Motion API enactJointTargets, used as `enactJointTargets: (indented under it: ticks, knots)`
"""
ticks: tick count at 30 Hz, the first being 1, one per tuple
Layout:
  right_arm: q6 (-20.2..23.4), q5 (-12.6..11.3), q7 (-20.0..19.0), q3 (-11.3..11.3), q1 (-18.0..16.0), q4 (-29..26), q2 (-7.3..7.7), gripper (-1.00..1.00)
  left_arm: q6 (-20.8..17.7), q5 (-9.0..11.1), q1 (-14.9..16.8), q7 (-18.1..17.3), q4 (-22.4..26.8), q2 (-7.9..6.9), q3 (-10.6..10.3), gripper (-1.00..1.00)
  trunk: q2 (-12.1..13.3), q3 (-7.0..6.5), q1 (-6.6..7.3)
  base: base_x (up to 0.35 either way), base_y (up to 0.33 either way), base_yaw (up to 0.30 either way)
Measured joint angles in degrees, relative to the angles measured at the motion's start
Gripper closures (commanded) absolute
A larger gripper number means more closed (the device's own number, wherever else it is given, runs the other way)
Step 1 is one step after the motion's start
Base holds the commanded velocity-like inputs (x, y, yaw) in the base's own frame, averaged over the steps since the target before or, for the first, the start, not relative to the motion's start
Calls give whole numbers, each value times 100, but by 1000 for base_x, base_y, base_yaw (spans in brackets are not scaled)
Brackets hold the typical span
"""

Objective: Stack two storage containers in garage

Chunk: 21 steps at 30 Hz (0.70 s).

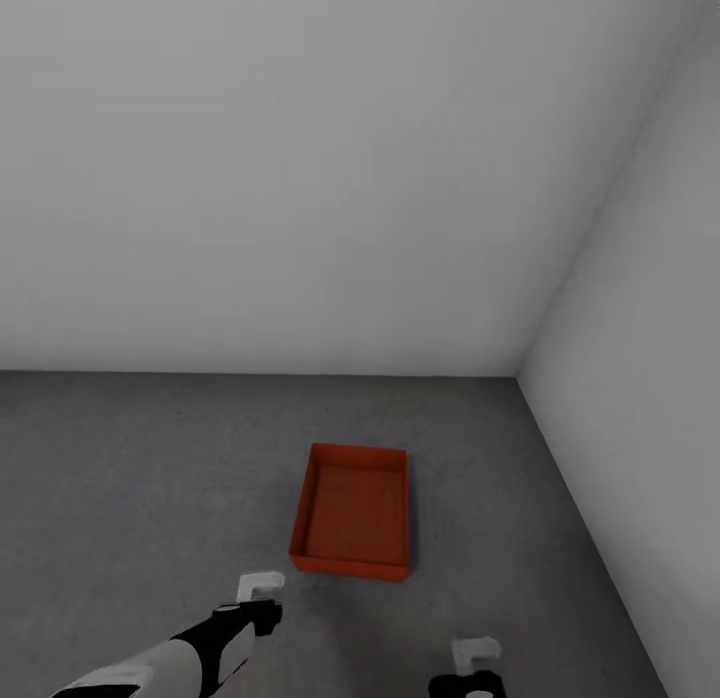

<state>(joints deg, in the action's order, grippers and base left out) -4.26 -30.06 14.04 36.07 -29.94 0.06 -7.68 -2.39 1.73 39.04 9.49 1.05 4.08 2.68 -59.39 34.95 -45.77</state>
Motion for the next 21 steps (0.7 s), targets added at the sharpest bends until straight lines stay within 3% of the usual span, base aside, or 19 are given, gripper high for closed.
enactJointTargets:
  ticks: [3,7,10,16,21]
  knots:
    - [-7,7,-1,2,297,0,4,-100,-11,112,-96,-18,-64,-31,2,-100,0,-27,0,0,0,0]
    - [-34,13,-2,-2,947,3,3,-100,-11,173,-877,-44,-88,-43,6,-100,0,-61,0,0,0,0]
    - [-84,17,-2,2,1276,1,5,-100,-11,180,-1289,-47,-90,-65,5,-100,0,-88,0,0,0,0]
    - [-132,11,-2,6,1728,9,0,-100,108,187,-1991,-54,-96,-85,3,-100,0,-142,0,0,0,20]
    - [-133,0,0,5,1855,38,10,-100,200,191,-2199,-55,-97,-86,0,-100,0,-184,0,0,0,60]
